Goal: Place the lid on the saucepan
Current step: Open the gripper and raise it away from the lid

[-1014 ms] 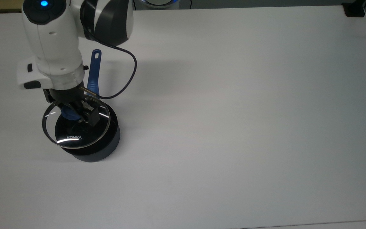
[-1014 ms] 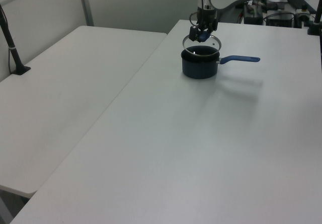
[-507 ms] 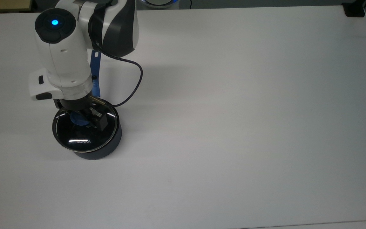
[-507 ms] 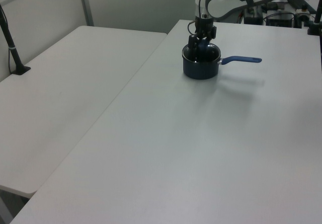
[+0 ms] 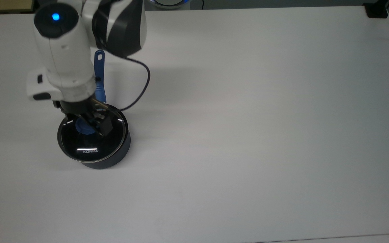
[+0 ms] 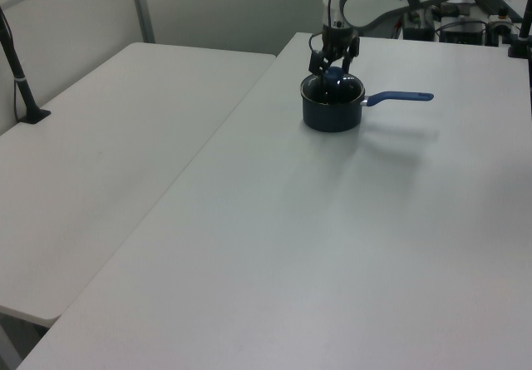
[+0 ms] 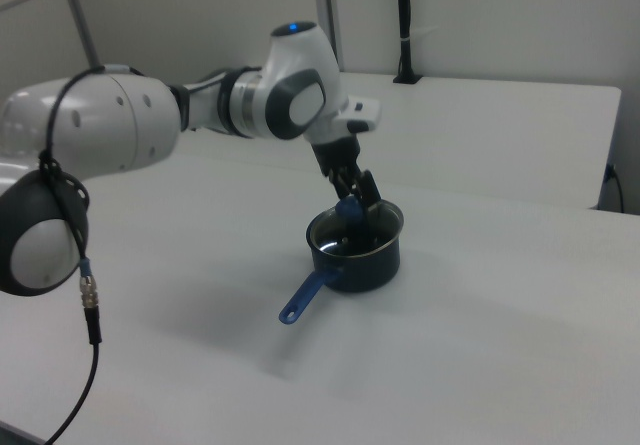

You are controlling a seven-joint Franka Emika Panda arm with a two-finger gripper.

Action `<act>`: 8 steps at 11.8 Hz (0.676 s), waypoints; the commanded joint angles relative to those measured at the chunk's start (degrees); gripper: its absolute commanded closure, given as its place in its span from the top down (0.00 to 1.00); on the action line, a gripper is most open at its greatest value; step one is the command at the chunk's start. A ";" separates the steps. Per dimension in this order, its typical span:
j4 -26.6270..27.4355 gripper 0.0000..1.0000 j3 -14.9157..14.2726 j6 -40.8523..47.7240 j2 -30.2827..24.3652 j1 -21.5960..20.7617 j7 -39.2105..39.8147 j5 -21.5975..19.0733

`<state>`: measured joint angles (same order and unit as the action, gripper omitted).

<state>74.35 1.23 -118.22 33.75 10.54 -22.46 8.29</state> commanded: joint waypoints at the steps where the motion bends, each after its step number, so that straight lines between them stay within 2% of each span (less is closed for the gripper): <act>1: 7.73 1.00 -0.53 5.69 -14.01 0.36 -1.80 -2.39; 3: 11.15 1.00 -0.18 15.94 -21.58 -0.16 2.31 -2.48; 5: 13.27 1.00 0.87 22.83 -28.18 -0.25 2.59 -4.84; 8: 16.69 1.00 0.45 24.61 -34.43 -2.09 3.21 -6.44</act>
<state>84.78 2.57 -93.56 5.16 10.33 -20.90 3.11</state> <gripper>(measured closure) 0.000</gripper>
